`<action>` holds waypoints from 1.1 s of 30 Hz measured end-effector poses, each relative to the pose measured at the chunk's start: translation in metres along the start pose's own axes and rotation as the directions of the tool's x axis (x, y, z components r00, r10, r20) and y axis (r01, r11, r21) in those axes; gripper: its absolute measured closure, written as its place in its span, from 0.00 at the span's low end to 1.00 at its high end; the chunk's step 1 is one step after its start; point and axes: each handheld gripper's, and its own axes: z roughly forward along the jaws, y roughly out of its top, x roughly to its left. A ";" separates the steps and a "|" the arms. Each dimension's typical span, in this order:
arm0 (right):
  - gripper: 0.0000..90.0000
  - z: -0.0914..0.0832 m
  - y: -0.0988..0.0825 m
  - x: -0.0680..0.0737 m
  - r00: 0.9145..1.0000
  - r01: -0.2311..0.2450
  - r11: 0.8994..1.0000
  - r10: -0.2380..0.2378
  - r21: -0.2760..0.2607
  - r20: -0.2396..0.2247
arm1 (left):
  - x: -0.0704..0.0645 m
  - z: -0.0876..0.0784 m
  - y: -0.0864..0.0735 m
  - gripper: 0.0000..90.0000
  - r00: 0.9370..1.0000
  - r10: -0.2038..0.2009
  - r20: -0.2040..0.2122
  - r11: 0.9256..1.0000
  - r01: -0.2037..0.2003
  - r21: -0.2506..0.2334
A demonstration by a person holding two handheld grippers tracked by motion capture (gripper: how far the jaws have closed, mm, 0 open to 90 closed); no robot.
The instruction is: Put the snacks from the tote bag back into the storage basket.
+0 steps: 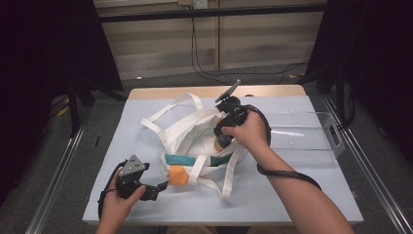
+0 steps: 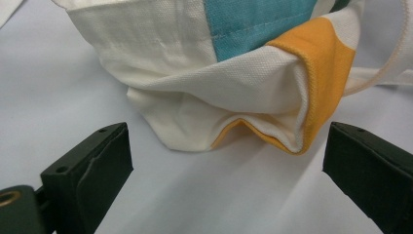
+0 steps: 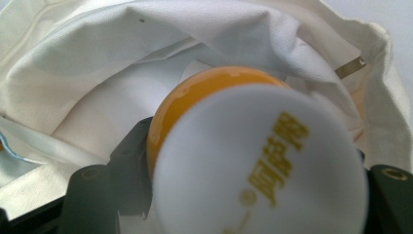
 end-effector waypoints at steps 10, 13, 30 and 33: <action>0.34 -0.025 0.014 -0.005 1.000 0.007 0.998 -0.006 0.059 -0.012 | -0.001 0.001 0.000 0.04 1.000 -0.011 0.008 1.000 0.011 -0.011; 0.34 -0.029 0.016 -0.005 1.000 0.010 0.997 -0.009 0.071 -0.013 | -0.001 0.001 0.000 0.04 1.000 -0.014 0.005 1.000 0.014 -0.009; 0.34 -0.058 0.031 -0.016 1.000 0.008 0.988 -0.005 0.153 -0.020 | -0.001 0.002 0.000 0.04 1.000 -0.005 0.009 1.000 0.005 -0.003; 0.34 -0.062 0.032 -0.018 1.000 0.007 0.986 -0.003 0.165 -0.024 | -0.001 0.001 0.001 0.04 1.000 0.000 0.004 1.000 0.000 -0.003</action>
